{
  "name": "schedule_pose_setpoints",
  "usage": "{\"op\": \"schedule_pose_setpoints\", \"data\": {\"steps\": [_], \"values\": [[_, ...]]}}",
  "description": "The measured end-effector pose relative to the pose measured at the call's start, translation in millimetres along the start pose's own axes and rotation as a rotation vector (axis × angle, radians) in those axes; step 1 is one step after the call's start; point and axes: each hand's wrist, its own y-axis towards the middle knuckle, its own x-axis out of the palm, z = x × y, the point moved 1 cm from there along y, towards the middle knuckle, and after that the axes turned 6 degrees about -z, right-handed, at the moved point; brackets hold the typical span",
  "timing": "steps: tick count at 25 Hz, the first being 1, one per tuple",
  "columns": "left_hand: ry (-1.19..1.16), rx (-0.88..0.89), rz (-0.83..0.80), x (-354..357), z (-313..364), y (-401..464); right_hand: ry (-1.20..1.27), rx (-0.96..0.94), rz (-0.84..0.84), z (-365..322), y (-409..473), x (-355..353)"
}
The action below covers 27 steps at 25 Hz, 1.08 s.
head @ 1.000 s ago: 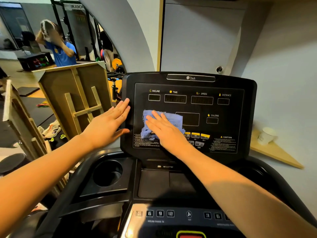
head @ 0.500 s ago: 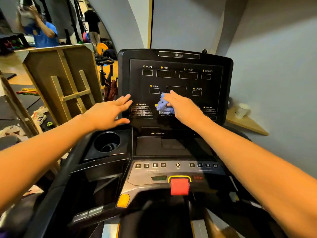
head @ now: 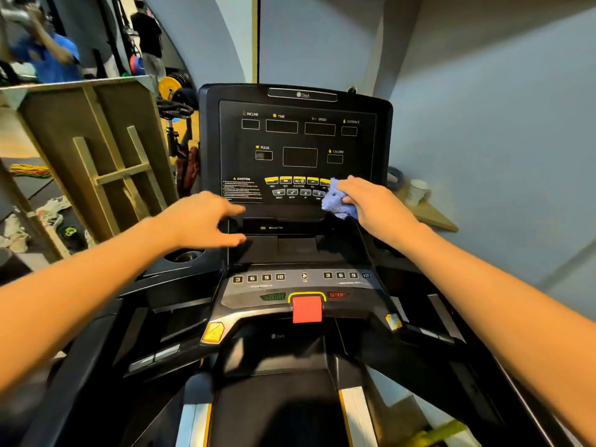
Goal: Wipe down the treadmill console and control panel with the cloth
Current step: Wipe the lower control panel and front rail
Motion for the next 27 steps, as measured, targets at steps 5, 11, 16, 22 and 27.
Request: {"op": "schedule_pose_setpoints", "data": {"steps": [5, 11, 16, 22, 27], "values": [[-0.16, -0.104, -0.157, 91.1, 28.6, -41.9, 0.108, -0.008, 0.005, 43.0, -58.6, 51.2], [-0.285, -0.256, -0.053, 152.9, 56.3, -72.2, 0.128, -0.026, -0.094, 59.4, -117.5, 121.6], [-0.292, -0.268, -0.016, 160.8, 64.0, -77.3, 0.019, 0.029, -0.06, 49.9, -137.7, 145.0], [-0.325, -0.266, 0.013, 166.2, 60.1, -79.1, -0.128, 0.043, -0.17, 49.5, -137.9, 168.2], [-0.362, -0.269, 0.032, 167.3, 56.7, -84.6, -0.183, 0.075, -0.109, 46.3, -130.1, 180.1]]}}
